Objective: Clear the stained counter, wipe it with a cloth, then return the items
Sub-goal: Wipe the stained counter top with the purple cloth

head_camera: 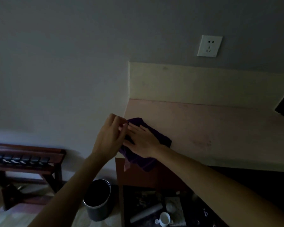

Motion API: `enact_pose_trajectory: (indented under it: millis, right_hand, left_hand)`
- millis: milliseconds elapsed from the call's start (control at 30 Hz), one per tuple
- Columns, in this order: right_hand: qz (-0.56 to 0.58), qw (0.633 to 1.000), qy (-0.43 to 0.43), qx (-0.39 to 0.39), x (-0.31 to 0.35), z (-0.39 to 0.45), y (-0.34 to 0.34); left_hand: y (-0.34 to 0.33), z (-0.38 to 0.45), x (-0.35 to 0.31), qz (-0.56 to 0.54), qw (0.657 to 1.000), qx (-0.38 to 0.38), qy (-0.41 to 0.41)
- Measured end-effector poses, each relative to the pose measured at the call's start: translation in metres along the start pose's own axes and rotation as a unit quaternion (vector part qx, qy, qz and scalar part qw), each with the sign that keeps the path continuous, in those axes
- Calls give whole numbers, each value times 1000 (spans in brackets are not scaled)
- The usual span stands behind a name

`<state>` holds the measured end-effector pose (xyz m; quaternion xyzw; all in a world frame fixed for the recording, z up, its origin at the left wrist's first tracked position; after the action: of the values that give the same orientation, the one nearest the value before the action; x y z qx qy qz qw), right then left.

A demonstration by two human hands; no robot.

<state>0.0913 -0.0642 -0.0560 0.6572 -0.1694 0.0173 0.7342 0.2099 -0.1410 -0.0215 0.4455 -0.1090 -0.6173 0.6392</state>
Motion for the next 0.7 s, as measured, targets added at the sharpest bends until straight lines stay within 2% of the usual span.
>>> enact_pose_trajectory:
  millis: [233, 500, 700]
  right_hand:
    - [2, 997, -71, -29, -56, 92, 12]
    - [3, 995, -95, -43, -114, 179, 23]
    - [8, 997, -70, -32, -127, 168, 29]
  left_hand:
    - [-31, -21, 23, -47, 997, -23, 54]
    - [-71, 8, -14, 142, 989, 7, -44]
    - [-100, 29, -52, 124, 989, 67, -44]
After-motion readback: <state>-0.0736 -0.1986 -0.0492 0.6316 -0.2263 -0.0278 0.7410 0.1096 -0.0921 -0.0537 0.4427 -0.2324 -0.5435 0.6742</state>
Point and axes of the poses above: each hand's wrist, its own z-axis towards the middle knuckle, its own y-axis out of the back of the hand, x = y × z, the point moved 3 cm from there along z, towards the middle knuckle, and after that the axes turned 6 degrees about z, right-handed, at the moved point
